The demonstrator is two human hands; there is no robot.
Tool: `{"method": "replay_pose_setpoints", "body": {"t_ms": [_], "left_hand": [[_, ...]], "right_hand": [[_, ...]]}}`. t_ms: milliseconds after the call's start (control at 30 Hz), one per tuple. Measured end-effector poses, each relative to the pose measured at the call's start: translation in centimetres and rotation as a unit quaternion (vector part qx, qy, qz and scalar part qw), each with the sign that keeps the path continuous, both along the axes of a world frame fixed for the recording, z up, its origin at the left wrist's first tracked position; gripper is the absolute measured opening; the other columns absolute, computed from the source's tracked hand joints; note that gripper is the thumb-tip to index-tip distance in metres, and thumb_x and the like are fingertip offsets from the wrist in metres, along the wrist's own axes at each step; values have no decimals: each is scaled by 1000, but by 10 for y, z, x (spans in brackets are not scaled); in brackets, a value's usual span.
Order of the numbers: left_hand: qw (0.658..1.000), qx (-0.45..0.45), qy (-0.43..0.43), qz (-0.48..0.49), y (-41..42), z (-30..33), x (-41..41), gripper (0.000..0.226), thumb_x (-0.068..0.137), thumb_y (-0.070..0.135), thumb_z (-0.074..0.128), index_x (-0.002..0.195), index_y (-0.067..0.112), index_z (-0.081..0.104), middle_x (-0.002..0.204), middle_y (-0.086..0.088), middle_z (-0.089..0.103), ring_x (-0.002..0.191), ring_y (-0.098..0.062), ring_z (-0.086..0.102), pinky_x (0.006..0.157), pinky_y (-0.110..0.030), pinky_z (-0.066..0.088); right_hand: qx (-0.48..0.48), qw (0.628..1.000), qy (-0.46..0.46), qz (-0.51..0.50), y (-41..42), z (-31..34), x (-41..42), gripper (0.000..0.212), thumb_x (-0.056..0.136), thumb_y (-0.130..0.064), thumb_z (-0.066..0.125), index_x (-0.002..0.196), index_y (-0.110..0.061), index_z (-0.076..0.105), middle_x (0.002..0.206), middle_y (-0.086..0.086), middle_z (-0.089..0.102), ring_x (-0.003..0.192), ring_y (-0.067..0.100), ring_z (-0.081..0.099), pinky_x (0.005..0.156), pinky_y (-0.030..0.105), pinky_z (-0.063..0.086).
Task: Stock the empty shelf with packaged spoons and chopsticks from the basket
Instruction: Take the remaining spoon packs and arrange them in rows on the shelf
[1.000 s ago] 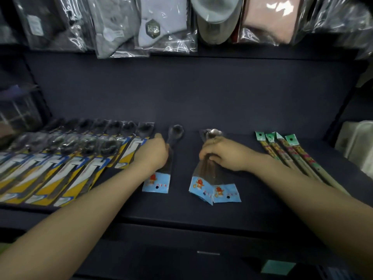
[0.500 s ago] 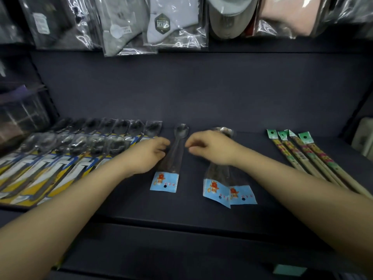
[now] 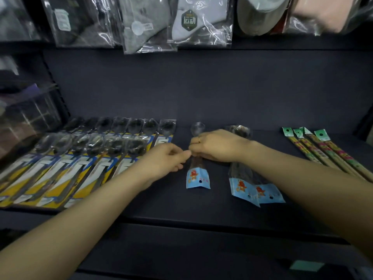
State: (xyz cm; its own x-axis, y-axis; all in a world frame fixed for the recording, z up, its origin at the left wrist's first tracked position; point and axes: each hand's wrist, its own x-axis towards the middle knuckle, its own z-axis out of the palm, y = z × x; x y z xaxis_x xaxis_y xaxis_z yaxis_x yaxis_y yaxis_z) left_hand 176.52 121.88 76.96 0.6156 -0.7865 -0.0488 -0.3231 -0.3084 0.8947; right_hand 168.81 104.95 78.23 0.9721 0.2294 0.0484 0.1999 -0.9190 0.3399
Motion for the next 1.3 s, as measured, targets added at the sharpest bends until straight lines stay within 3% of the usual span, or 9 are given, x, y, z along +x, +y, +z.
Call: {"method": "replay_pose_setpoints", "body": {"t_ms": [333,400,467,533,767,867,1033,1200,1300], "left_hand": [[929,-103,355,2,-11,9,-7,10,84,5,58,87,-2,63,70,-7,72,61,-13,70,57,-22,58],[927,-118,357,14,-12,10,-6,20,84,3,57,101,-6,61,77,-10,71,62,-13,69,57,-23,58],[925,-134,356,13,-11,12,-5,22,84,1,56,105,-6,59,80,-10,70,62,-12,70,58,-22,58],[928,-144,343,1,-11,14,-3,10,85,1,55,93,-2,60,73,-6,71,61,-11,69,58,-22,58],[976,-137,172,12,-11,16,0,36,81,1,63,114,10,51,84,-5,66,69,-9,66,63,-16,55],[994,-107,-27,-9,-14,15,5,35,77,2,68,107,16,56,74,4,67,68,-7,63,69,-15,50],[936,-102,-336,-25,-24,10,17,9,75,10,70,82,15,69,67,10,60,61,-2,56,63,-16,46],[865,-115,-487,-17,-26,12,26,14,77,25,56,76,14,65,69,2,57,68,-17,52,60,-32,47],[835,-88,-540,-57,-22,10,27,18,74,29,47,70,16,59,66,1,56,68,-14,47,53,-30,47]], "right_hand": [[321,929,-141,-116,2,-5,-6,27,83,2,52,108,-9,56,117,10,53,102,24,57,89,39,48],[506,816,-154,-234,8,-5,-7,31,87,0,46,115,-11,47,113,15,54,92,24,60,82,32,52],[748,587,-48,-306,18,-1,-8,26,96,-15,42,122,-15,41,103,19,58,75,24,64,63,29,57],[853,442,2,-280,20,1,-7,30,97,-22,44,126,-15,42,94,18,64,75,23,66,60,28,59],[910,343,22,-231,15,6,-3,7,89,-5,54,88,-11,57,65,5,71,58,13,70,58,23,59],[903,358,44,-232,13,9,-2,10,88,0,55,96,-4,59,79,7,68,60,10,69,59,18,58],[837,504,57,-205,14,15,-5,37,82,1,62,118,6,57,90,5,65,74,5,64,69,13,53],[408,885,-117,-193,16,6,-6,30,84,-26,65,109,-10,62,94,2,67,79,14,61,77,32,50],[79,967,-210,-122,14,2,-7,25,88,-31,49,89,-11,65,86,4,67,75,23,65,55,31,48]]}}
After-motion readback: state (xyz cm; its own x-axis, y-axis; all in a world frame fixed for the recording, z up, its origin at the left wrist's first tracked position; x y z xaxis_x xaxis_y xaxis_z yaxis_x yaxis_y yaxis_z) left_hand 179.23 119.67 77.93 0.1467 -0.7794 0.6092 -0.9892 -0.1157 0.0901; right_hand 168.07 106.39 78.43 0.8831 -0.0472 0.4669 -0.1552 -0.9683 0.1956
